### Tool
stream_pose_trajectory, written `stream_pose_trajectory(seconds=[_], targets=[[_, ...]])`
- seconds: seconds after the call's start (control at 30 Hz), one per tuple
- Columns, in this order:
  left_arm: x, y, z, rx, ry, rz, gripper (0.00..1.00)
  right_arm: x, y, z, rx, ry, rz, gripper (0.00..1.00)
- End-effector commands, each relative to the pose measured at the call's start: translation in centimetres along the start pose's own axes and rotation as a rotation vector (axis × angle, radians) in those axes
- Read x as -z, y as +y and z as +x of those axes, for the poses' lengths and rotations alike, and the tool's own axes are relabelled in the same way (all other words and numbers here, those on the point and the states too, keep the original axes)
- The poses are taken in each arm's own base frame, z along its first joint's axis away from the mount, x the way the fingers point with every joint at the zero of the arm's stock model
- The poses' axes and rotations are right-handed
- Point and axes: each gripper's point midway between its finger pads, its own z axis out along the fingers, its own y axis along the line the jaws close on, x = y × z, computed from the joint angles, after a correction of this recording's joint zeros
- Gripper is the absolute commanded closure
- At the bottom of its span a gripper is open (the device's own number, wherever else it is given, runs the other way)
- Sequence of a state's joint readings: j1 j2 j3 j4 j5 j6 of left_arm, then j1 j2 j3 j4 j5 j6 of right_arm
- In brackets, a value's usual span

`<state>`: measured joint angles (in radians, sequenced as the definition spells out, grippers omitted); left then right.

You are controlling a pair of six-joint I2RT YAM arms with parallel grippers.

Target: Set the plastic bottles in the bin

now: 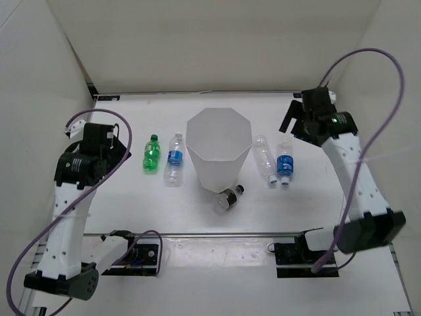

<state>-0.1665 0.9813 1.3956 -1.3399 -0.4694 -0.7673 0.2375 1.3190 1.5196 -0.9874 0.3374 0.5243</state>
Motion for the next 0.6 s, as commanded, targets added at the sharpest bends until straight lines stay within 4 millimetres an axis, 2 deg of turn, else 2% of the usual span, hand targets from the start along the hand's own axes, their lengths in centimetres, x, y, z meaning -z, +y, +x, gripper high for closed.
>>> stream_pose_trajectory(seconds=[0.0, 0.03, 0.07, 0.1, 0.13, 0.17, 0.2, 0.23, 0.27, 0.33, 0.37, 0.4, 0.43, 0.5, 0.57], targets=[[-0.2, 0.8, 0.0, -0.059, 0.018, -0.068, 0.00, -3.5, 2.7, 1.3, 0.167, 0.152, -0.065, 0.01], [-0.2, 1.1, -0.3, -0.044, -0.002, -0.087, 0.00, -4.3, 2.6, 1.6, 0.172, 0.187, -0.057, 0.01], [-0.3, 1.1, -0.3, -0.031, -0.003, -0.087, 0.00, -6.3, 2.8, 2.6, 0.194, 0.265, -0.051, 0.01], [-0.3, 1.1, -0.5, -0.012, -0.011, -0.094, 0.00, -6.7, 3.7, 2.0, 0.189, 0.272, -0.090, 0.01], [-0.3, 1.2, -0.5, 0.004, -0.012, -0.100, 0.00, -7.2, 4.2, 2.3, 0.194, 0.306, -0.129, 0.01], [-0.9, 1.1, -0.2, 0.005, -0.001, -0.112, 0.00, -7.8, 5.4, 2.3, 0.200, 0.315, -0.185, 0.01], [-1.4, 1.2, 0.2, 0.002, 0.018, -0.126, 0.00, -9.1, 5.8, 2.8, 0.201, 0.352, -0.186, 0.01], [-1.7, 1.1, 0.3, 0.014, 0.017, -0.126, 0.00, -9.4, 6.9, 1.7, 0.187, 0.329, -0.215, 0.01], [-2.3, 0.9, 1.3, -0.002, 0.059, -0.131, 0.00, -11.0, 7.4, 2.2, 0.187, 0.363, -0.214, 0.01], [-3.0, 0.0, 2.0, -0.015, 0.089, -0.100, 0.00, -12.3, 8.5, 1.8, 0.184, 0.376, -0.239, 0.01], [-3.4, -0.4, 2.9, -0.037, 0.135, -0.088, 0.00, -13.8, 9.5, 1.6, 0.191, 0.381, -0.243, 0.01], [-3.7, -1.2, 2.8, -0.056, 0.138, -0.056, 0.00, -14.5, 10.0, 1.7, 0.204, 0.379, -0.229, 0.01], [-4.0, -1.5, 3.1, -0.069, 0.152, -0.037, 0.00, -16.2, 9.7, 2.6, 0.210, 0.415, -0.199, 0.01], [-4.2, -2.0, 3.3, -0.069, 0.165, -0.028, 0.00, -17.2, 10.0, 3.1, 0.200, 0.435, -0.200, 0.01], [-4.5, -2.0, 3.5, -0.085, 0.173, -0.035, 0.00, -18.5, 9.9, 4.3, 0.201, 0.477, -0.192, 0.01]])
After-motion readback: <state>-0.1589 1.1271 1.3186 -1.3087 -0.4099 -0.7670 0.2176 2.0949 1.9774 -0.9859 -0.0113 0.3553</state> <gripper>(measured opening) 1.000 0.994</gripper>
